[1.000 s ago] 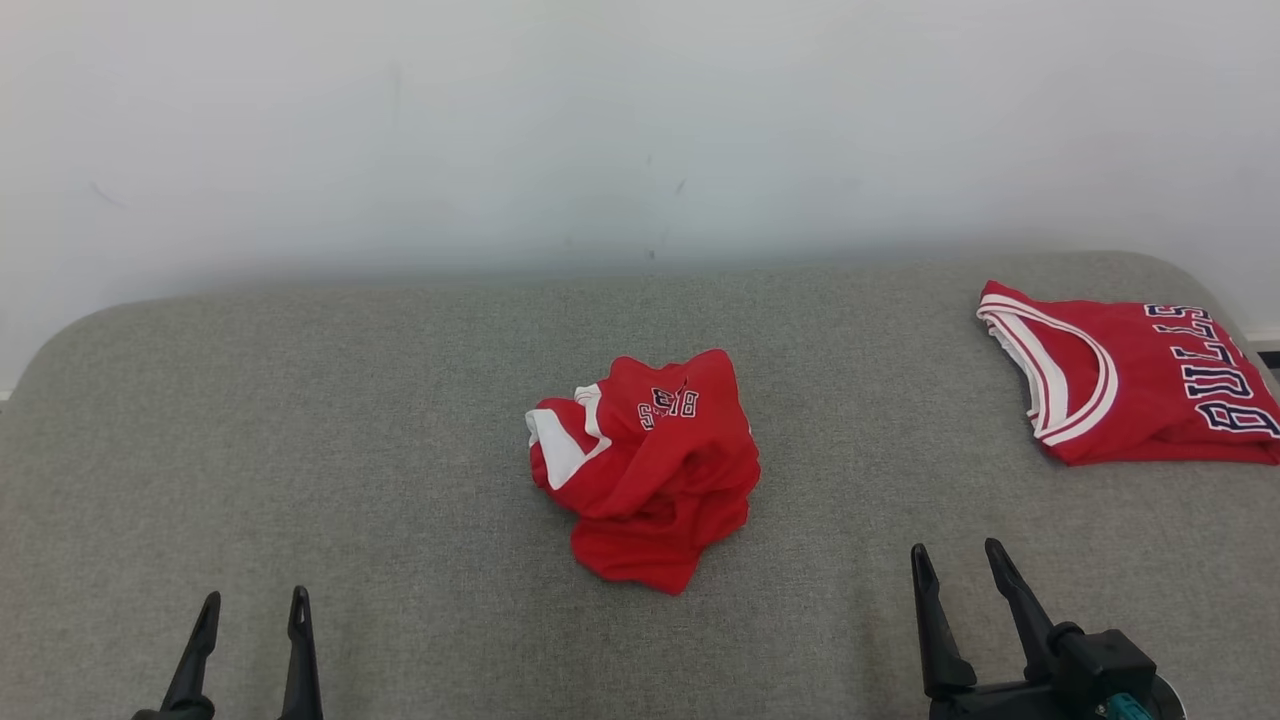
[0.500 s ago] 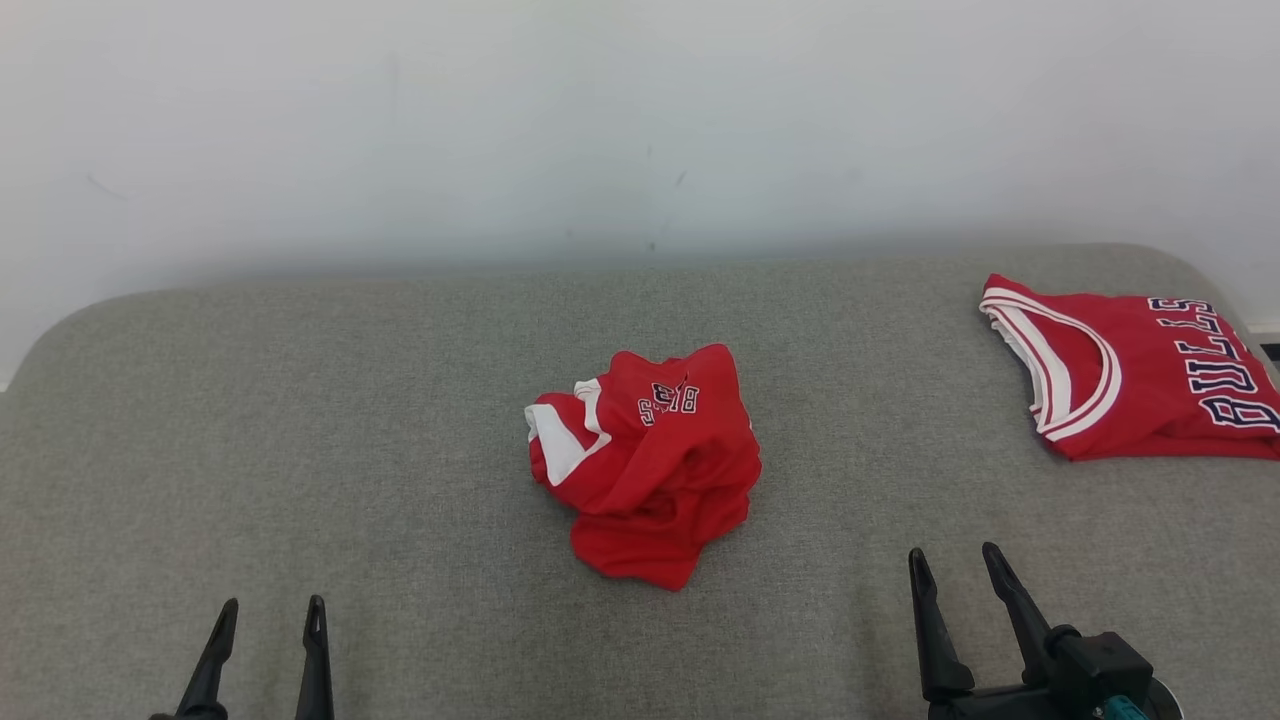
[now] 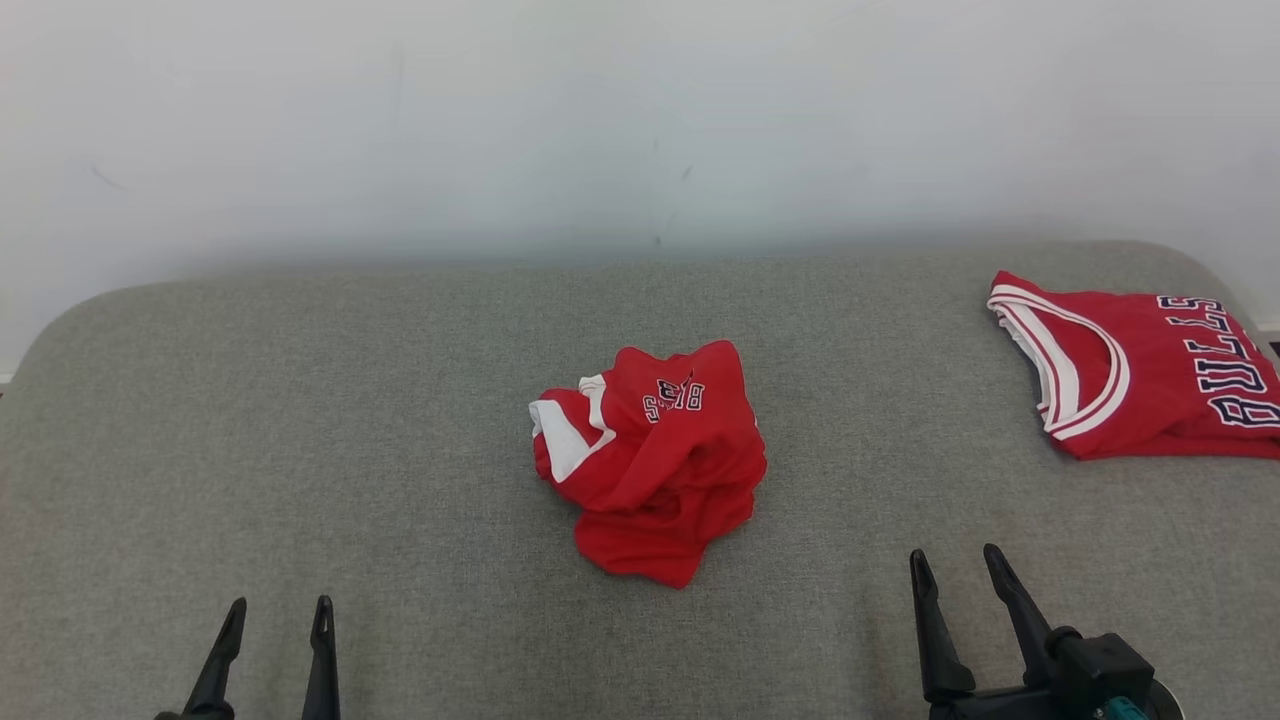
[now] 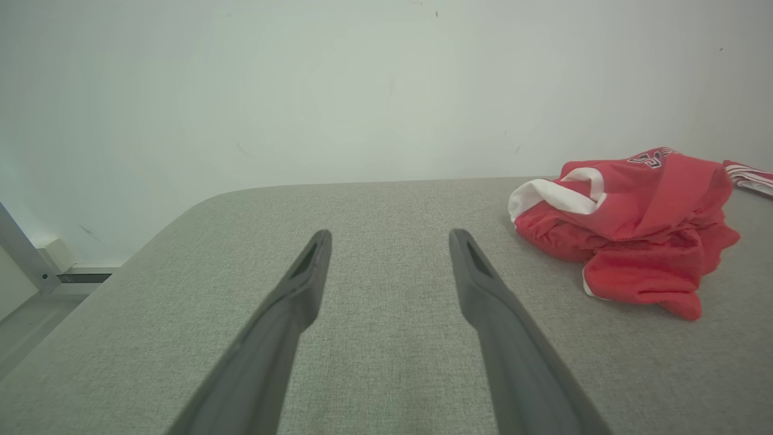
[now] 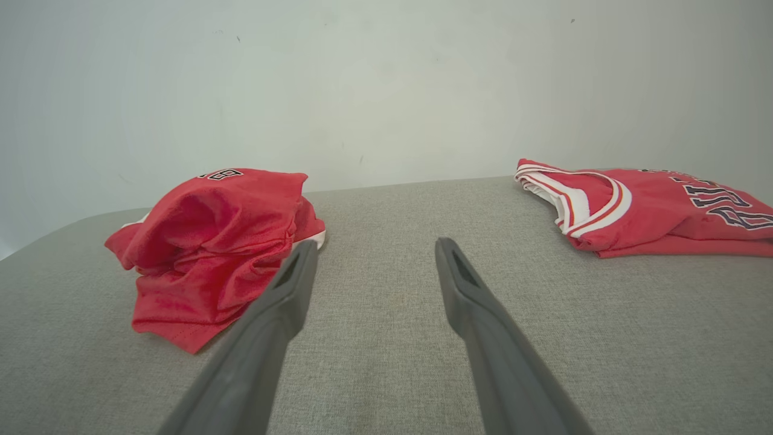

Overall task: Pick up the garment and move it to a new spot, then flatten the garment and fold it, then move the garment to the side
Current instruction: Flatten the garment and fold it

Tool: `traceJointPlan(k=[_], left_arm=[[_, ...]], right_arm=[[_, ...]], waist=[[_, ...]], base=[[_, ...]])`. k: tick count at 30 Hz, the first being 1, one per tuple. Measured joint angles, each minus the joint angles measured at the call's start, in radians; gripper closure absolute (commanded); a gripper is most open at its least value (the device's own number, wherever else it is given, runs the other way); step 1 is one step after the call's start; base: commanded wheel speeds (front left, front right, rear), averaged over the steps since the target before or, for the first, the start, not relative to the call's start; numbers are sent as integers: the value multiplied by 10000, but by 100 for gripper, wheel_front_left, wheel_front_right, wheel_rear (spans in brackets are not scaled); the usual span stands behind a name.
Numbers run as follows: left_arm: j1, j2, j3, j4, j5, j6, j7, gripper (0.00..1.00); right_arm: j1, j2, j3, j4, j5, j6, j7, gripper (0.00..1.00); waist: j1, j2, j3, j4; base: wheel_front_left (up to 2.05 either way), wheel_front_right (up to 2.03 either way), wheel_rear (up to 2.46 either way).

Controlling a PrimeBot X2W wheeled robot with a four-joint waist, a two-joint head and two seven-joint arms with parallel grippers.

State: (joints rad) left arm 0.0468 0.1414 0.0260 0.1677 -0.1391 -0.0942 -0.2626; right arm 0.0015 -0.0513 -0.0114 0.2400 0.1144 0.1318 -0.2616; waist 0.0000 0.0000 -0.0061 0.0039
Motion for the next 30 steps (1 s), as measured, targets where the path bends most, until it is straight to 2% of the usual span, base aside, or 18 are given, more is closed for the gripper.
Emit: traceJointPlan(k=[30], left_arm=[[-49,-148,257,65,157,-128,0,0]], right_arm=[[11,0,-40,31,-13,0,0,0]], waist=[[0,0,25,28]], base=[[0,0,0]])
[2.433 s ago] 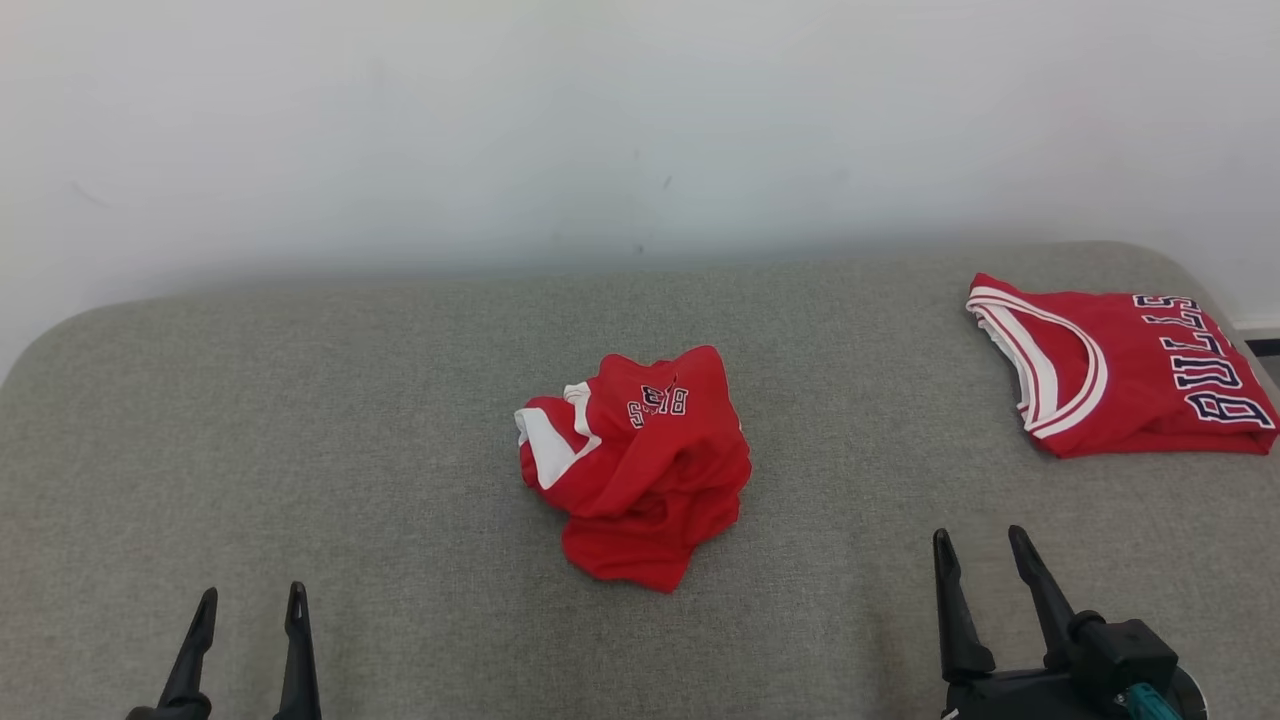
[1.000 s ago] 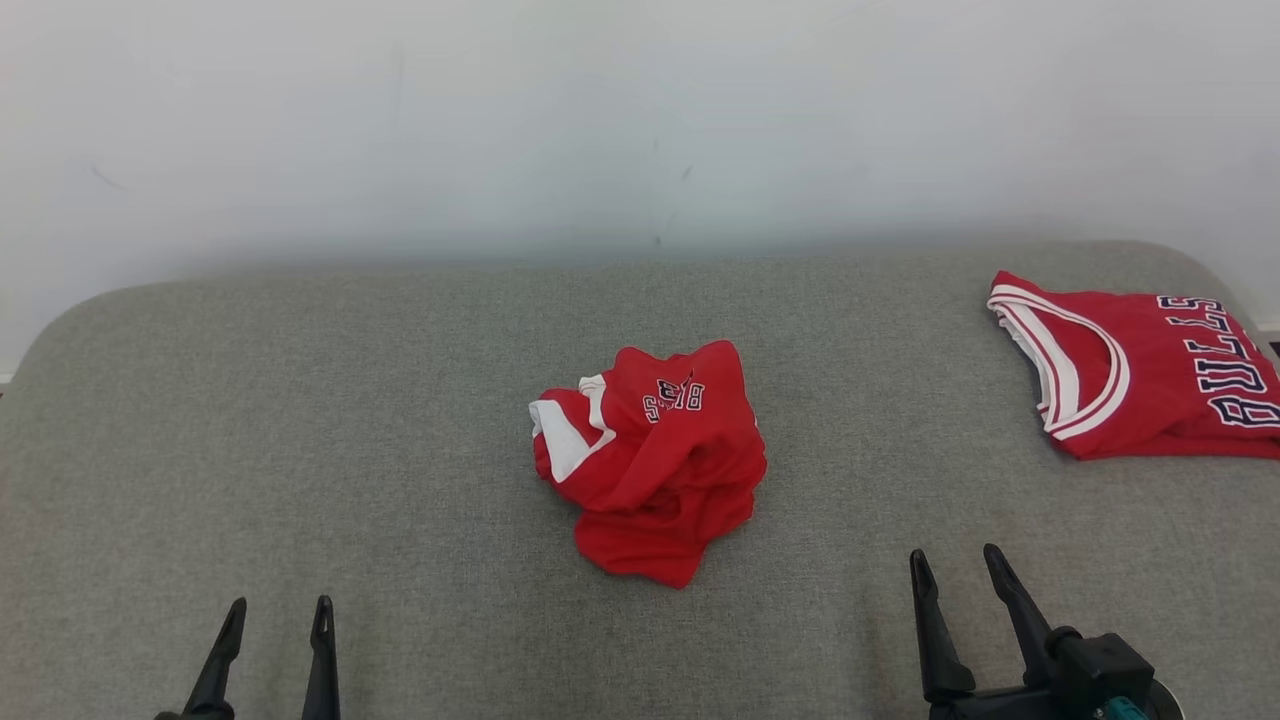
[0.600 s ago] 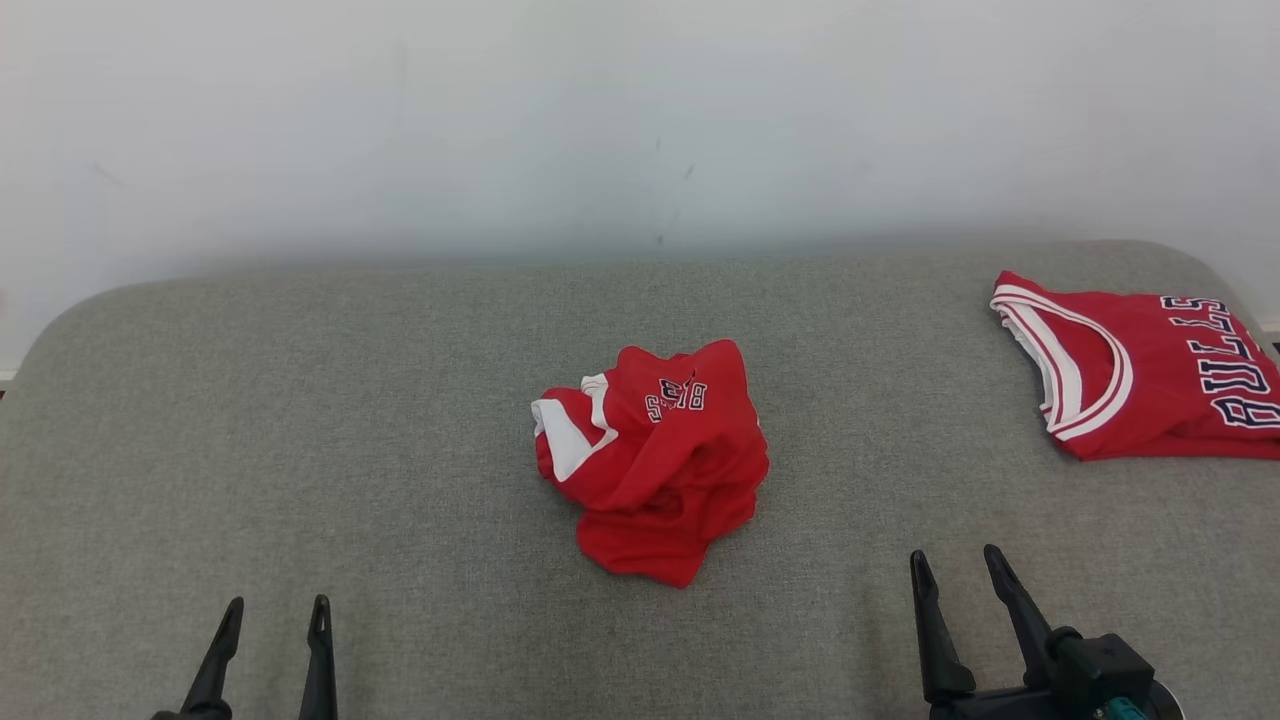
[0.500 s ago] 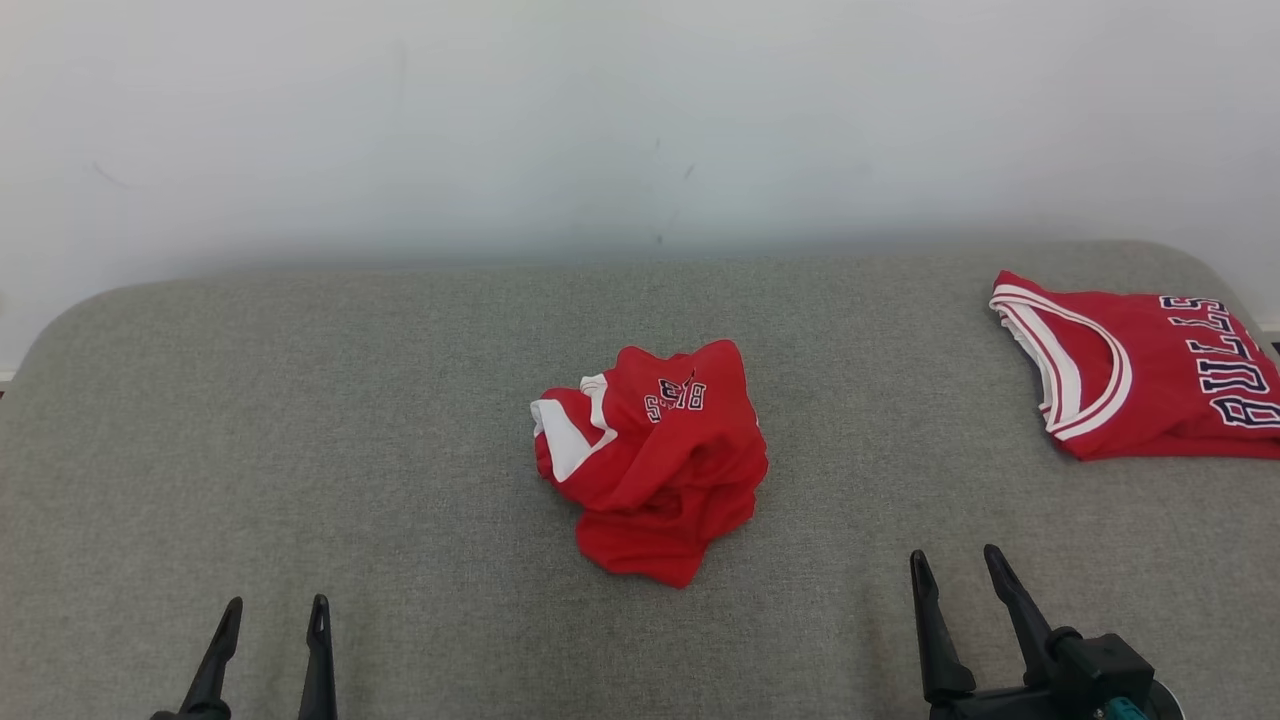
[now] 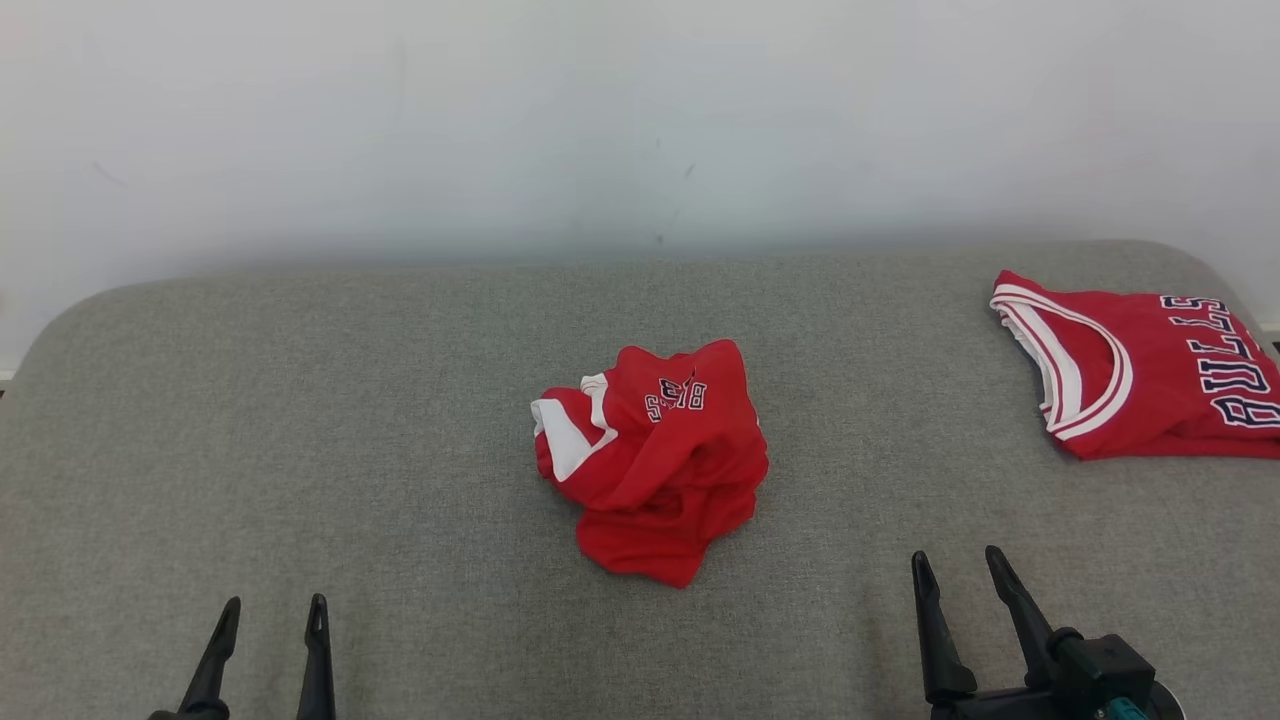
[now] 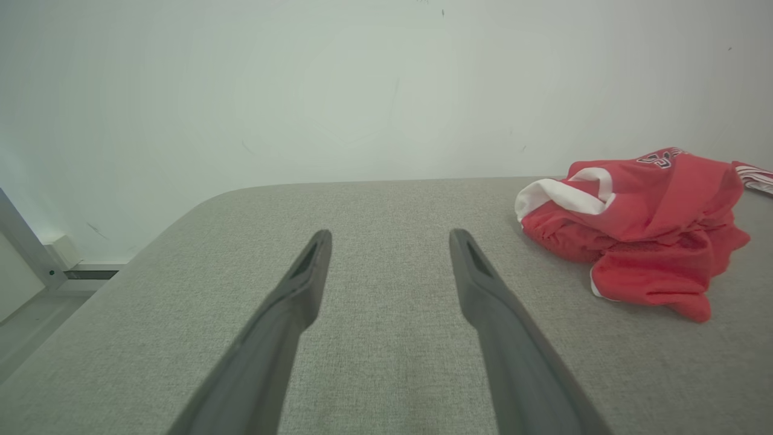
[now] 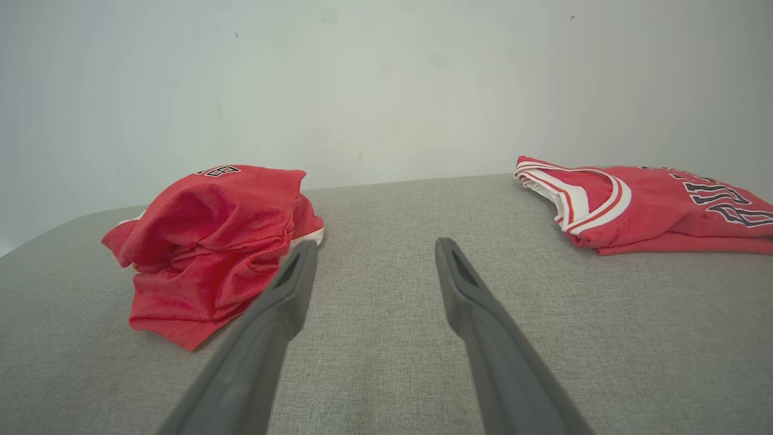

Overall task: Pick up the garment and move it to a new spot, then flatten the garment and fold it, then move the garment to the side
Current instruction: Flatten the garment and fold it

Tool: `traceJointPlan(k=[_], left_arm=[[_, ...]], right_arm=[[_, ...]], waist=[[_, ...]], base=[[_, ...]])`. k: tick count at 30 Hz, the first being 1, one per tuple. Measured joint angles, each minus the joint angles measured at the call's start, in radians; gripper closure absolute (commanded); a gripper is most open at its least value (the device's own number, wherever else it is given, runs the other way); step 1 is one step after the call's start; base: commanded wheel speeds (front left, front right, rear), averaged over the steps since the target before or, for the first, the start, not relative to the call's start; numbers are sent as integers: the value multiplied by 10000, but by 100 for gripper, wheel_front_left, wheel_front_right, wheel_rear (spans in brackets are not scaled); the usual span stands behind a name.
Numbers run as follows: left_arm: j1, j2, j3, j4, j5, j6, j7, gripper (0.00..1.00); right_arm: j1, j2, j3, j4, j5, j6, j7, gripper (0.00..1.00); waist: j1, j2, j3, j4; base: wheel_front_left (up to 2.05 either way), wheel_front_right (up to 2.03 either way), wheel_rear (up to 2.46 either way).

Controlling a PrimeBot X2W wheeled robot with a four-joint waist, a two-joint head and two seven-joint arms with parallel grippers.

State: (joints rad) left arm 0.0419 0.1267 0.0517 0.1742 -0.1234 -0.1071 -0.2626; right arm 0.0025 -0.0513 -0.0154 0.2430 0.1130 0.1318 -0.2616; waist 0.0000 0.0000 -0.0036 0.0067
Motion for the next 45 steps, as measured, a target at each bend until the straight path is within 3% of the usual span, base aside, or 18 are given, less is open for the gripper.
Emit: traceJointPlan(k=[12,24,45], left_arm=[[-106,-102,-63,-10,25,-73,0,0],[-1386,-58,-807,324,33,-169,0,0],[-4491,489,-2786,3057,-1028,-238,0,0]], right_arm=[[-8,0,-8,12,-2,0,0,0],[-122,0,125,38,0,0,0,0],[-632,-10,94,-12,75,0,0,0]], waist=[[0,0,32,-48],[0,0,188,-310],[1,1,1143,-2029]], base=[[0,0,0],[0,0,0],[0,0,0]])
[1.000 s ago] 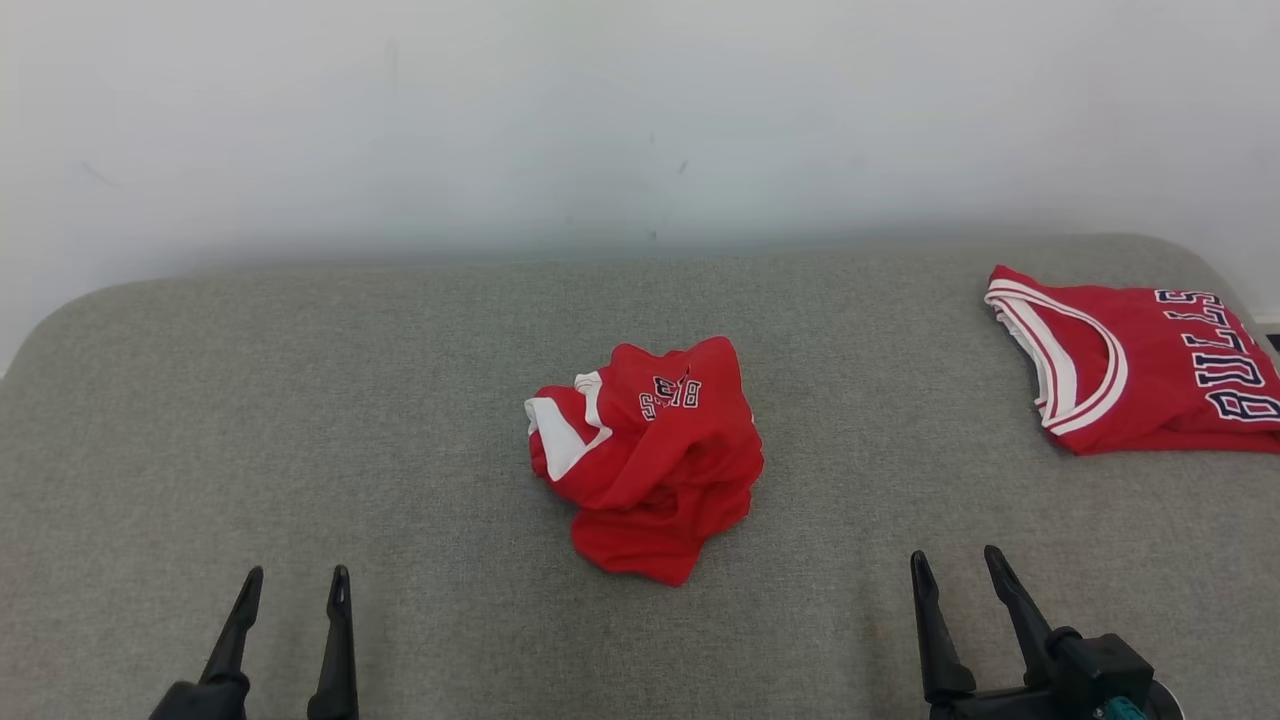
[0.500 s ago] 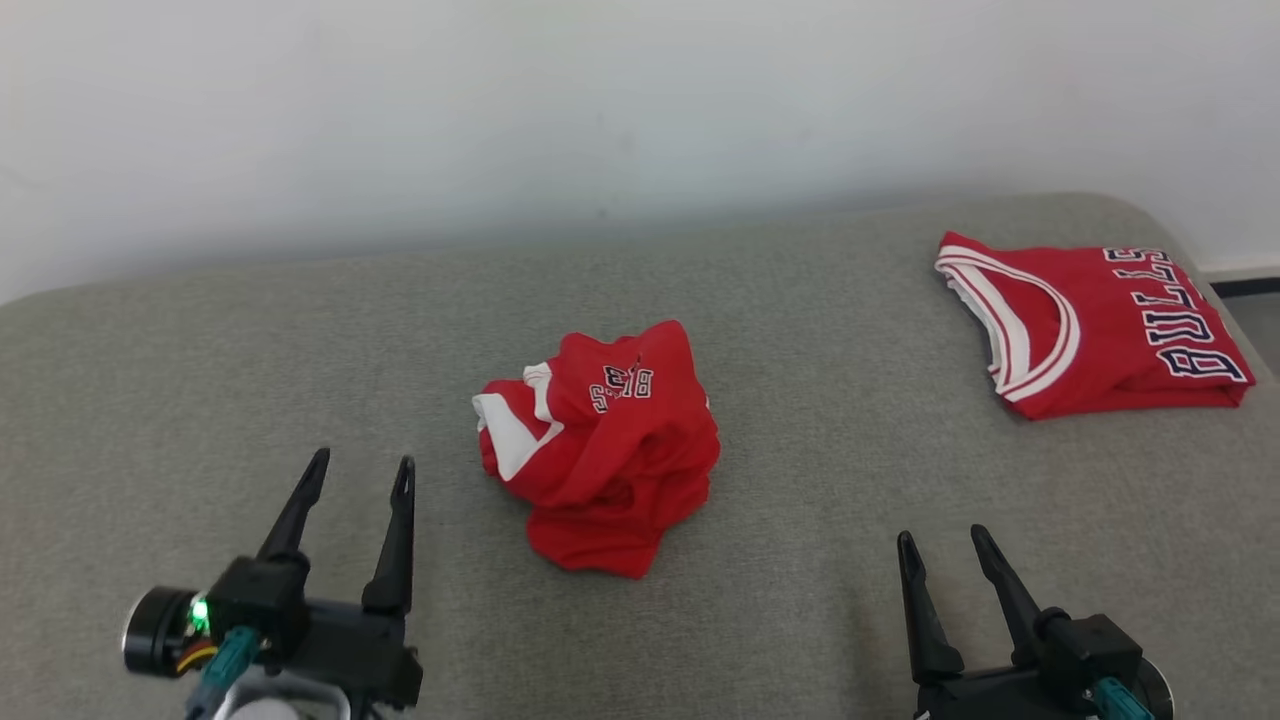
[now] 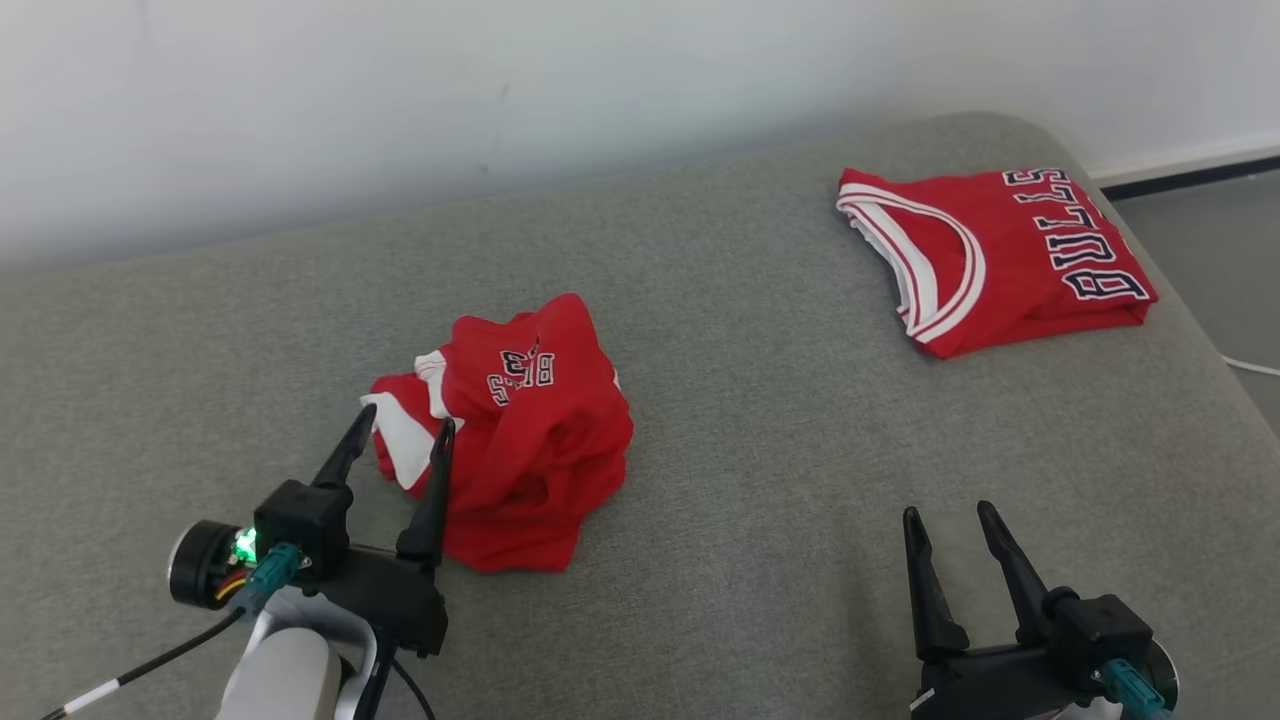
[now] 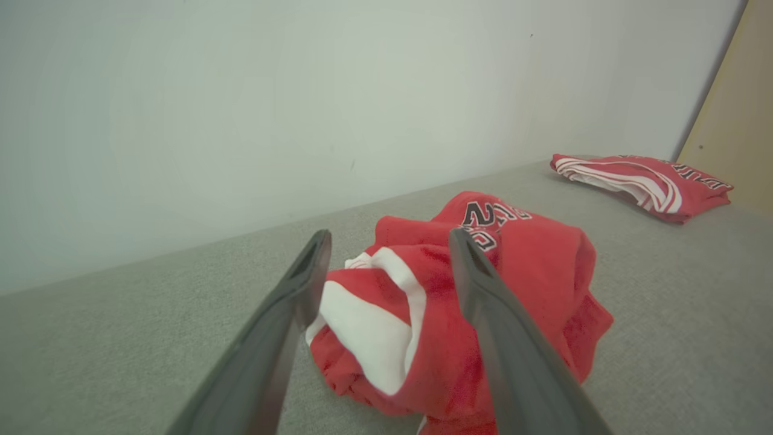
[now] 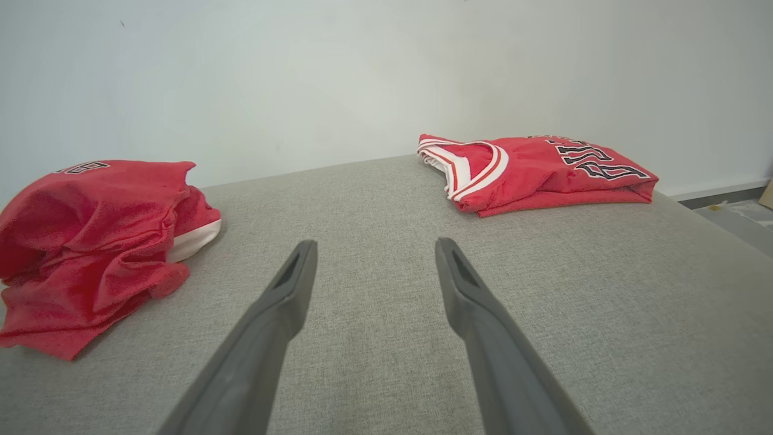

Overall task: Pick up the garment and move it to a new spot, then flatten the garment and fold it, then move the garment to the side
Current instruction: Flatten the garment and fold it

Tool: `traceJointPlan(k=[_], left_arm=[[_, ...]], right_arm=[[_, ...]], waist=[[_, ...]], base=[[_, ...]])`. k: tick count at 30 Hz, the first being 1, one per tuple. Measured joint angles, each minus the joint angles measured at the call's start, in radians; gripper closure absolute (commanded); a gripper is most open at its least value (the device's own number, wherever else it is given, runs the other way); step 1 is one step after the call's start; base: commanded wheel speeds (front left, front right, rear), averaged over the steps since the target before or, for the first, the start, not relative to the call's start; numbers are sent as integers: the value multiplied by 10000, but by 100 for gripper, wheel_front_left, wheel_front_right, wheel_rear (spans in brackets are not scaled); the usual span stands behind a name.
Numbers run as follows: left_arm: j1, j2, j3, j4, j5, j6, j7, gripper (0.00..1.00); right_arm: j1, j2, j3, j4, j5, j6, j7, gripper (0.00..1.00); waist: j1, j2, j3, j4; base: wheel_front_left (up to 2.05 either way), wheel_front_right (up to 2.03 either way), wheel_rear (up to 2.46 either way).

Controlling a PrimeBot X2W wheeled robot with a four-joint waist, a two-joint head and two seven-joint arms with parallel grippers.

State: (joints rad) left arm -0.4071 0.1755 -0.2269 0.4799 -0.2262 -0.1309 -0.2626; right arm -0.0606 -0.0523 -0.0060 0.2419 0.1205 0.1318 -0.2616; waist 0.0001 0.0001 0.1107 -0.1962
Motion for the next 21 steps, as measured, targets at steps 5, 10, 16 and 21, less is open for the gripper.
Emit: traceJointPlan(k=[5,10,16,21], left_arm=[[-50,54,-407,918,-247,0,0,0],[-189,115,-755,1618,-815,0,0,100],[-434,155,-1166,1267,-890,0,0,100],[-156,-27,-1699,393,-600,0,0,100]], right_arm=[[-50,2,-52,-27,27,0,0,0],[-108,4,-86,-40,31,0,0,0],[-93,4,-265,-42,94,0,0,0],[-13,6,-230,-33,190,0,0,0]], waist=[[0,0,262,-272],[0,0,412,-398],[0,0,319,-221],[0,0,105,45]], base=[[0,0,0],[0,0,0],[0,0,0],[0,0,0]])
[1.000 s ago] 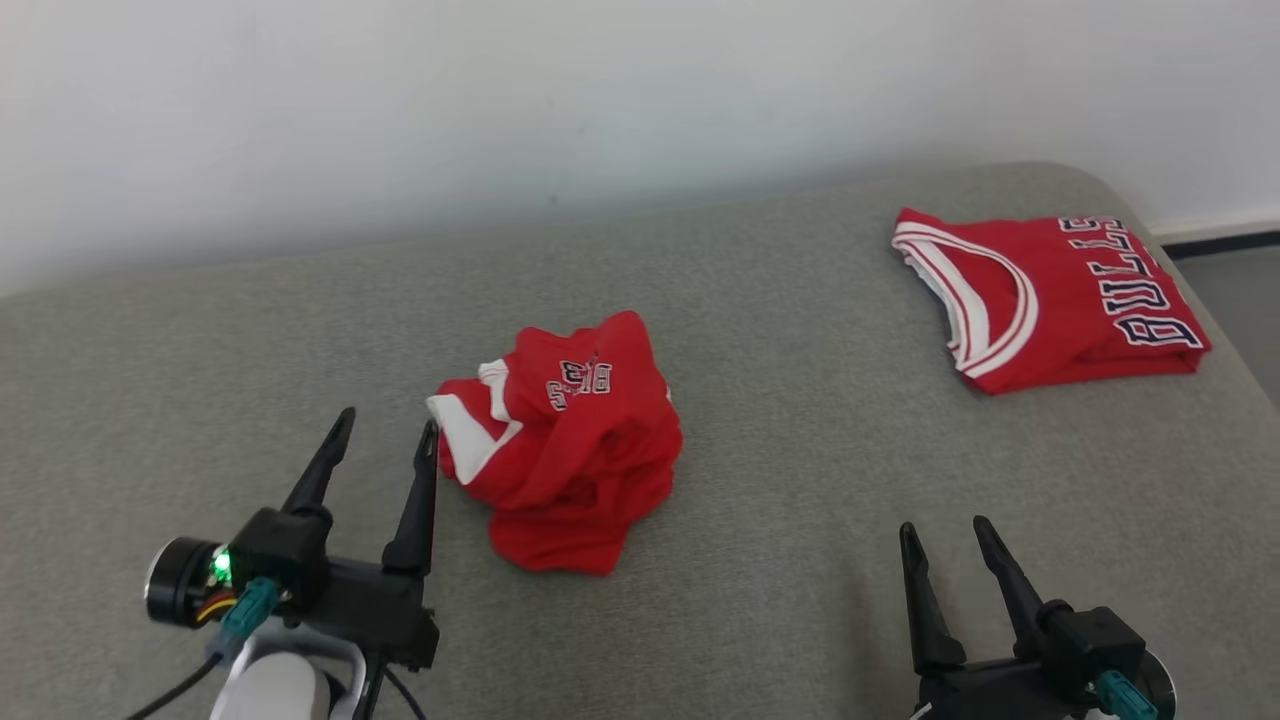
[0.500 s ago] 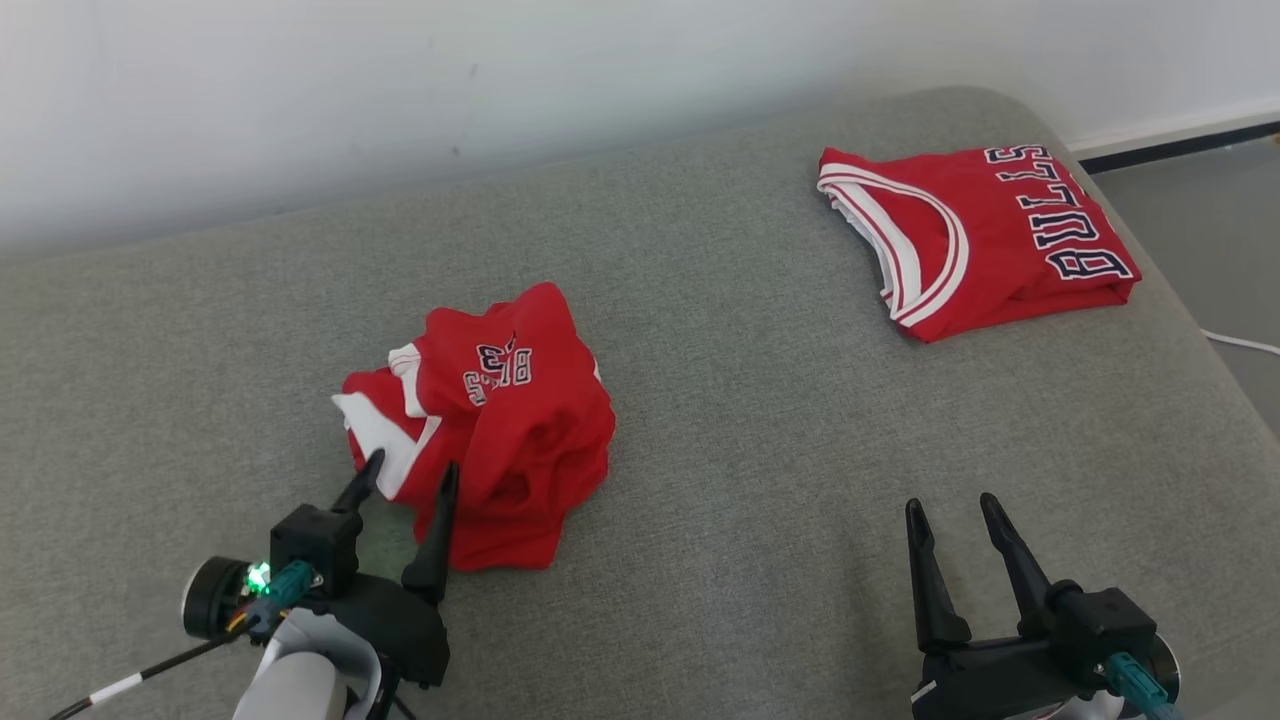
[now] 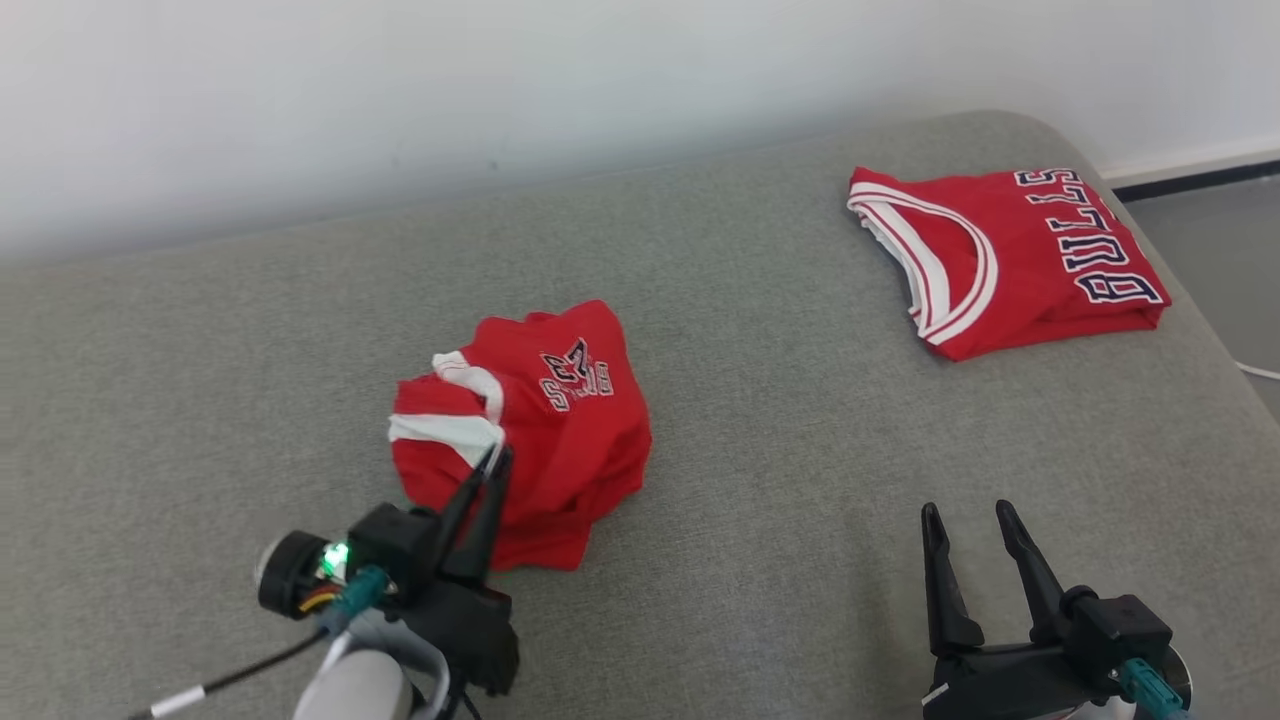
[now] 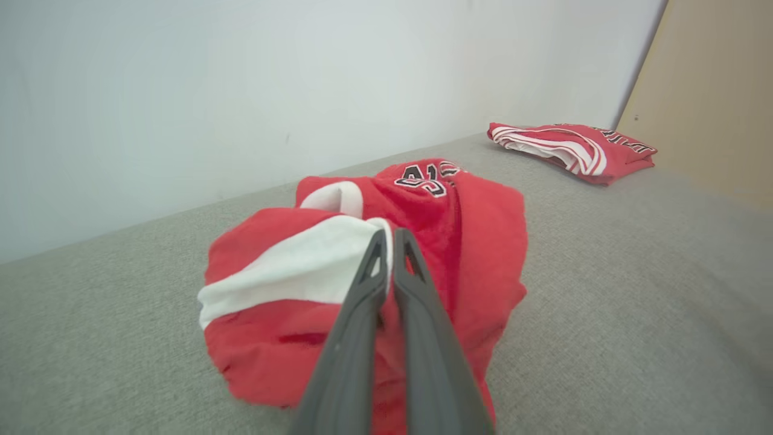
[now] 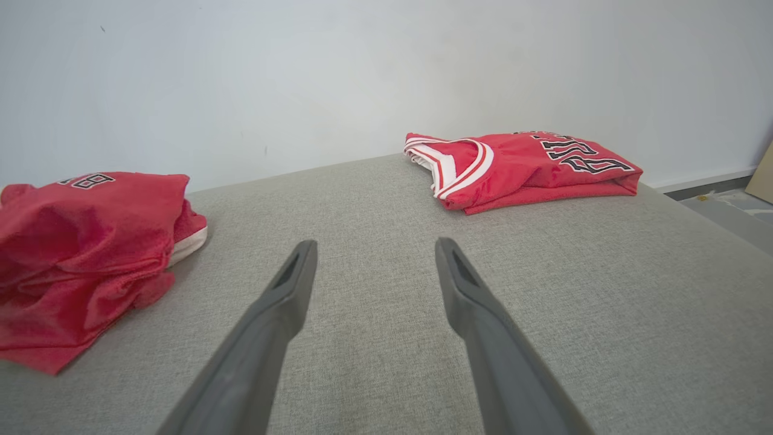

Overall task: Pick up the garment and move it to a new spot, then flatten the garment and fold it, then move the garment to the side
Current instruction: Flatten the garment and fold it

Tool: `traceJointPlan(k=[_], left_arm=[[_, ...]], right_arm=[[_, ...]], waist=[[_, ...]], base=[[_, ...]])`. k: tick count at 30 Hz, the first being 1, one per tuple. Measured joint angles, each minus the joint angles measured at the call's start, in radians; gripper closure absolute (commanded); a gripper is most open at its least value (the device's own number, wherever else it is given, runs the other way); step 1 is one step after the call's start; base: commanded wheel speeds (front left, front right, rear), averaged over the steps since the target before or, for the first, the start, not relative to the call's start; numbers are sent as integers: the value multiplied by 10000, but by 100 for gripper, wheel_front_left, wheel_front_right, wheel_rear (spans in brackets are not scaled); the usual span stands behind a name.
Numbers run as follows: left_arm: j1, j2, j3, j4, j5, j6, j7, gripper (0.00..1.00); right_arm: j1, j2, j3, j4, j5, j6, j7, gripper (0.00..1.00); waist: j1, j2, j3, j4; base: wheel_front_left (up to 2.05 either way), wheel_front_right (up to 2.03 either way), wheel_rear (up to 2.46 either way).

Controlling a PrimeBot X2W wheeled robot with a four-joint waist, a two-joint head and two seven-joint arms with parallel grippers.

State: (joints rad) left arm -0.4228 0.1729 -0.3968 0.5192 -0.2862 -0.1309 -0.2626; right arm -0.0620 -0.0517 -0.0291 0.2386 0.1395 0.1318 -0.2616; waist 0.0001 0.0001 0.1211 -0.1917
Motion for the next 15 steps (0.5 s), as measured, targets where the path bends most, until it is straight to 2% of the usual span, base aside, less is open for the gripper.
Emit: traceJointPlan(k=[6,15], left_arm=[[1274,-537,-696,-727,159,0,0,100],[2022,-995,-2194,-395,-249,0,0,100]], right_arm=[[96,4,29,6,107,0,0,0],[103,2,-8,29,174,0,0,0]], waist=[[-1,0,-199,343],[-1,0,-184,623]], base=[[0,0,0],[0,0,0]])
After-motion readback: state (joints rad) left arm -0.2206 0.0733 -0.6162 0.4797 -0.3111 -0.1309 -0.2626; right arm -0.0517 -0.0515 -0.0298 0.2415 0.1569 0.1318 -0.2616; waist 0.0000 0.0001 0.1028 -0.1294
